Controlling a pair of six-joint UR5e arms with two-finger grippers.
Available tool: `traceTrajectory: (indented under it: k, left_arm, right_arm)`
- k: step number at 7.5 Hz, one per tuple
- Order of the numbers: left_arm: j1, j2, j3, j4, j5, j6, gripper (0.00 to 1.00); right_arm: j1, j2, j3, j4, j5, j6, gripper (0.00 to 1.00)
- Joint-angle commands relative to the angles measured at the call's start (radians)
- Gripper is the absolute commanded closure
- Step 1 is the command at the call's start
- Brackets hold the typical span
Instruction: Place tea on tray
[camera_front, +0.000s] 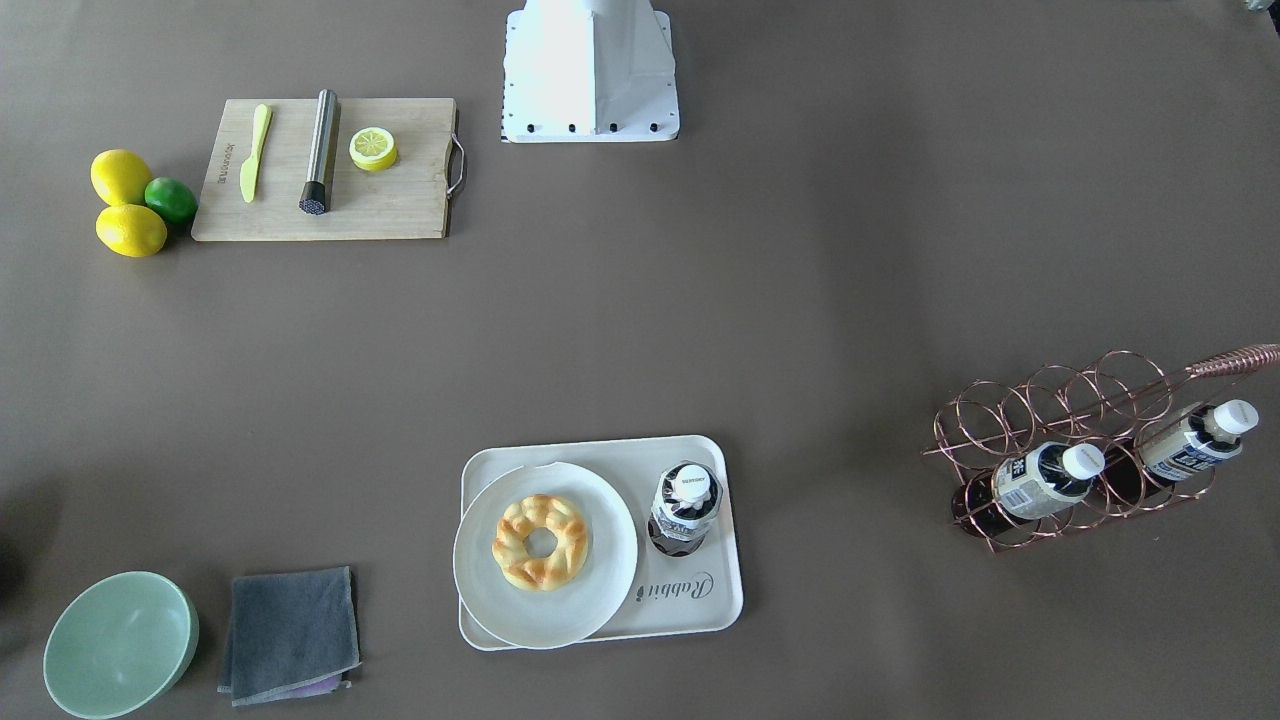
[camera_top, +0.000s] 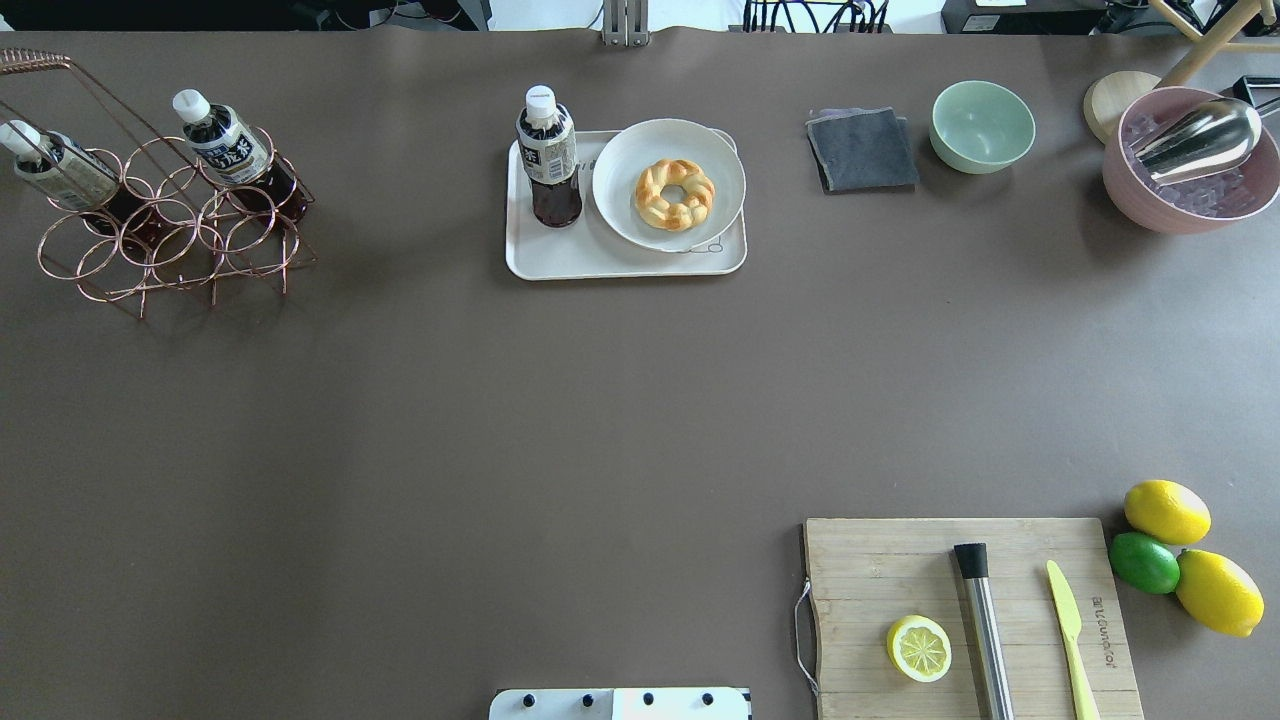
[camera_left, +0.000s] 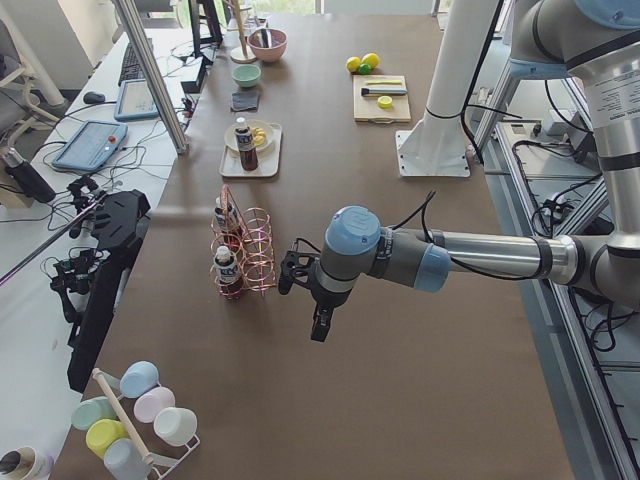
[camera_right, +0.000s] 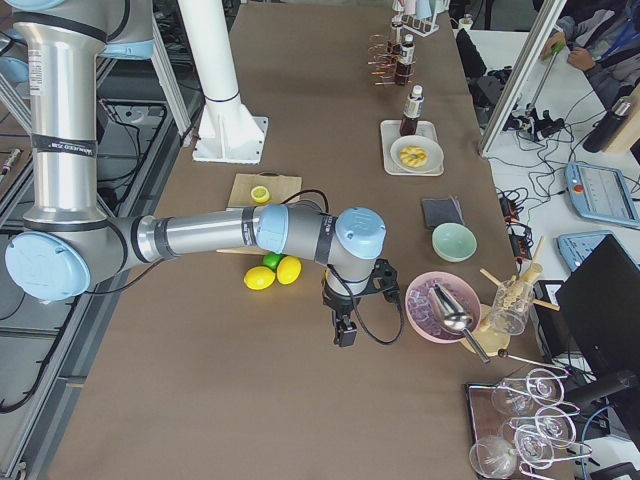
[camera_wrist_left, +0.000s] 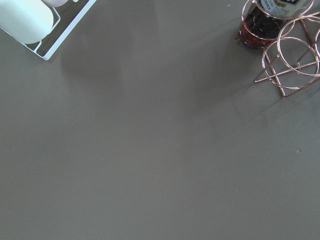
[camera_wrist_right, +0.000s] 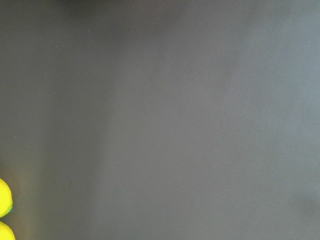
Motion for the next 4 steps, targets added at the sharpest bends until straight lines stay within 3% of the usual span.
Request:
traceTrajectory:
  k: [1,4]
  left_arm:
    - [-0.002,-0.003,-0.001,0.000,0.001,0.000,0.03]
    - [-0.002,-0.006,0.000,0.000,0.004,-0.002,0.03]
  right_arm:
    - [-0.009,0.000,-0.009,0.000,0.001,-0.001,0.00]
    - [-0.015,0.002,-0.011,0.002,0.001,0.001,0.00]
